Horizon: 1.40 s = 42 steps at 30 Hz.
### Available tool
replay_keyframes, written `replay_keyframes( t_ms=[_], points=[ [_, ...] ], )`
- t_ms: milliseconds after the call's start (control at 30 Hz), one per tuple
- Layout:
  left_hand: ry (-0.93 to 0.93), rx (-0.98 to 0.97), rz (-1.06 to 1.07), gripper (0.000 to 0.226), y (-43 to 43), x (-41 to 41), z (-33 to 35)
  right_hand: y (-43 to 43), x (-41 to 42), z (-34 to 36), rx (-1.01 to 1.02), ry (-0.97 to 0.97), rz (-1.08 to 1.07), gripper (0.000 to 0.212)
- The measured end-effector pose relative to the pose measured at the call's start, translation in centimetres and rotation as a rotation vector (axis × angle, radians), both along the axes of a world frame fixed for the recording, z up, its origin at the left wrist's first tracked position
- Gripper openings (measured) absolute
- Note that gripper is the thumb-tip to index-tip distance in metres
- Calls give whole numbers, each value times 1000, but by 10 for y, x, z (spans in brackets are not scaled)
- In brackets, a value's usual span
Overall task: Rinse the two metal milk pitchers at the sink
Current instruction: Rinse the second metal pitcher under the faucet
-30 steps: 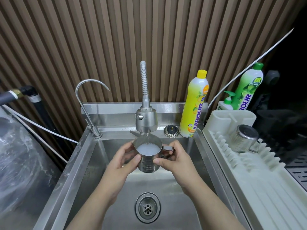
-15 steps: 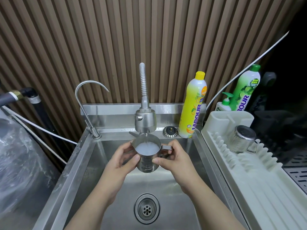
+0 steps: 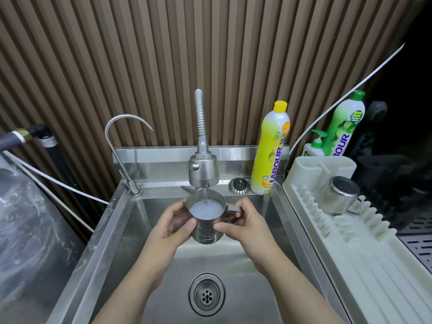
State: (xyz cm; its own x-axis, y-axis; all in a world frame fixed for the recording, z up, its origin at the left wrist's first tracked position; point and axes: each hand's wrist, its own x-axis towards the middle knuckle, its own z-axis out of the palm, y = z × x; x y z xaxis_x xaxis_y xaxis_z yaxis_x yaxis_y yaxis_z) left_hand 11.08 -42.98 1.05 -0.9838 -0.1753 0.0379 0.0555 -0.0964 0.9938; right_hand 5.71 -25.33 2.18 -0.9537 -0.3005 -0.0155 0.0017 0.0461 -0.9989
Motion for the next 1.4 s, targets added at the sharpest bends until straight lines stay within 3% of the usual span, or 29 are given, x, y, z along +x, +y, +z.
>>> replay_keyframes(
  t_ms=[600, 833, 1100, 1400],
  points=[
    [4, 18, -10, 43, -1, -4, 4, 0, -1, 5, -38, -5, 2, 39],
    [32, 88, -20, 67, -5, -13, 12, 1, -6, 20, -30, 71, 8, 33],
    [25, 34, -19, 45, -3, -4, 2, 0, -1, 4, -28, -8, -2, 38],
    [10, 16, -3, 37, 0, 0, -1, -1, 0, -3, -16, -30, -11, 43]
  ],
)
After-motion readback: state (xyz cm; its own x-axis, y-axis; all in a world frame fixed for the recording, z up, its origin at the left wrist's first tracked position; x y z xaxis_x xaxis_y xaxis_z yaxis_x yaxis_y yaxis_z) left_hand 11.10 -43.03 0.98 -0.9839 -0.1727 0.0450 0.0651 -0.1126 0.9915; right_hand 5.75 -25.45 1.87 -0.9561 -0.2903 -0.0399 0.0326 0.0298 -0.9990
